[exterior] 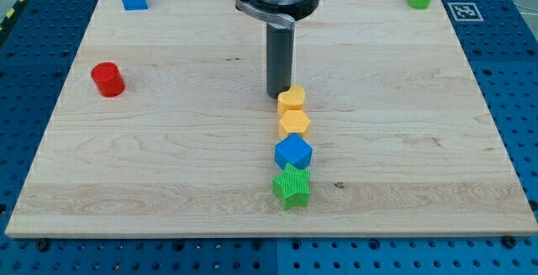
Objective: Move the red circle to the left of the yellow heart
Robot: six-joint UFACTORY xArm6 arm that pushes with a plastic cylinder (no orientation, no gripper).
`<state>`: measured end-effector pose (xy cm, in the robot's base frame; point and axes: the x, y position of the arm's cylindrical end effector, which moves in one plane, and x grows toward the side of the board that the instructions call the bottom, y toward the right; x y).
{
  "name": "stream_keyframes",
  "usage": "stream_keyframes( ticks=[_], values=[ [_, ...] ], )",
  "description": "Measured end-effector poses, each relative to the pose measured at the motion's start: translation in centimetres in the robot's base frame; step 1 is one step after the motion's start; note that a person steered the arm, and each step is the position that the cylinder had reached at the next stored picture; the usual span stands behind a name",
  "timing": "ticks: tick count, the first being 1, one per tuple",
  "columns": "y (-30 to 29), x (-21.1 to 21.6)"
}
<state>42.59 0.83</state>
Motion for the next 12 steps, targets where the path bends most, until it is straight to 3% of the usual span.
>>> stream_keyframes(
  ticks=[3,5,8,9,11,12],
  values=[
    [-12.6,-0.1],
    [-16.5,5.4],
    [-28.3,4.0],
    [-28.9,-0.3],
    [-27.8,-3.4],
    [-27.0,-2.1]
  ],
)
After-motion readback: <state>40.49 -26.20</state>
